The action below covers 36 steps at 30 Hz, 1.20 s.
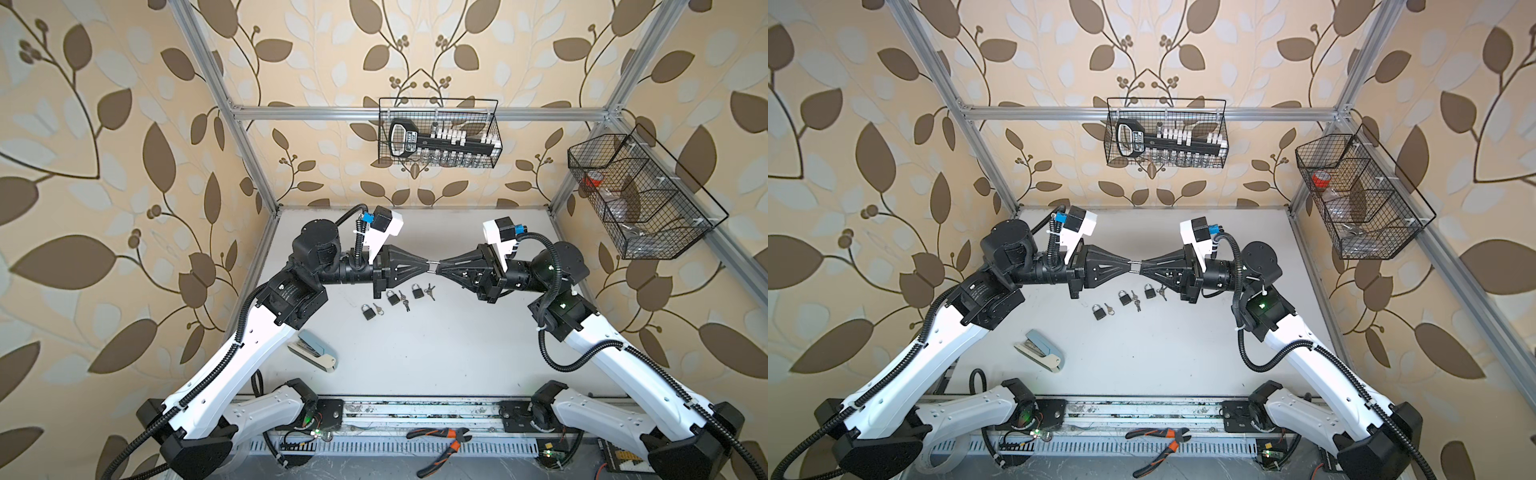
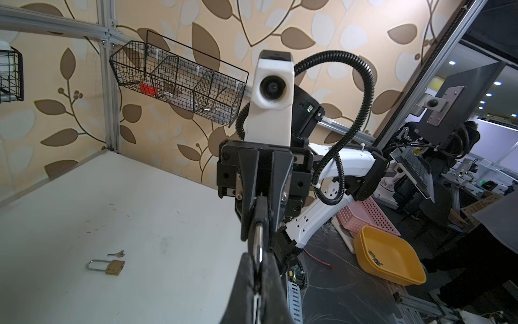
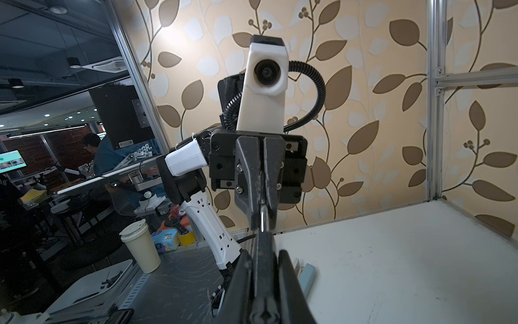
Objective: Lock with the key
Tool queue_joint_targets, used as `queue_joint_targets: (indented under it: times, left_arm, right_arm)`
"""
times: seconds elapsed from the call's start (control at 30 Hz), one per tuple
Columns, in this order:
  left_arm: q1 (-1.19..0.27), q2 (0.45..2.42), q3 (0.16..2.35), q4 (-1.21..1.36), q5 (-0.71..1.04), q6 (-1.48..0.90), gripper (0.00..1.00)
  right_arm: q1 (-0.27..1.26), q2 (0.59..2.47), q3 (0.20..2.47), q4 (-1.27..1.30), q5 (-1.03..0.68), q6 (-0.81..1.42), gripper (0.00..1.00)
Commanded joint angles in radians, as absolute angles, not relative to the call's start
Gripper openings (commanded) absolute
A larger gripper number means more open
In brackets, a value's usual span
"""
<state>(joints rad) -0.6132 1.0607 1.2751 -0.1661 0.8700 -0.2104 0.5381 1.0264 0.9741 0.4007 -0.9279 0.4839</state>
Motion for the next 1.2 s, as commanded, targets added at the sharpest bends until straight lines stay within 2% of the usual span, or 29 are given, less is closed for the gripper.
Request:
queue_joint_targets:
  times: [0.0, 0.1, 0.23, 0.3, 0.33, 0.77, 0.93, 1.07, 1.17]
  left_arm:
    - [-0.599, 1.049, 1.279, -0.147, 0.924, -0.239, 0.0]
    - [-0.599, 1.036, 1.286, -0.169, 0.91, -0.228, 0.0]
    - [-0.599, 1.025, 1.3, -0.201, 0.881, -0.203, 0.4]
    - [-0.6, 1.019, 1.305, -0.217, 0.858, -0.189, 0.5]
    - [-0.6, 1.014, 1.304, -0.219, 0.839, -0.184, 0.52]
    - [-0.599, 1.032, 1.296, -0.199, 0.831, -0.178, 0.51]
    - [-0.598, 1.053, 1.304, -0.19, 0.858, -0.188, 0.36]
    - [-0.599, 1.058, 1.298, -0.181, 0.861, -0.192, 0.32]
    - [-0.599, 1.063, 1.296, -0.181, 0.868, -0.194, 0.23]
  right_arm:
    - [0.531, 1.021, 1.036, 0.377, -0.928, 0.42, 0.0]
    - [0.53, 1.014, 1.063, 0.262, -0.911, 0.331, 0.0]
    - [0.529, 1.02, 1.074, 0.258, -0.947, 0.339, 0.0]
    - [0.529, 1.017, 1.071, 0.263, -0.956, 0.343, 0.0]
    - [0.529, 1.017, 1.072, 0.264, -0.958, 0.345, 0.0]
    - [0.531, 1.04, 1.077, 0.262, -1.016, 0.372, 0.0]
    - [0.531, 1.042, 1.072, 0.277, -1.022, 0.382, 0.0]
    - [0.532, 1.037, 1.068, 0.291, -1.013, 0.389, 0.0]
    - [0.531, 1.037, 1.068, 0.295, -1.009, 0.391, 0.0]
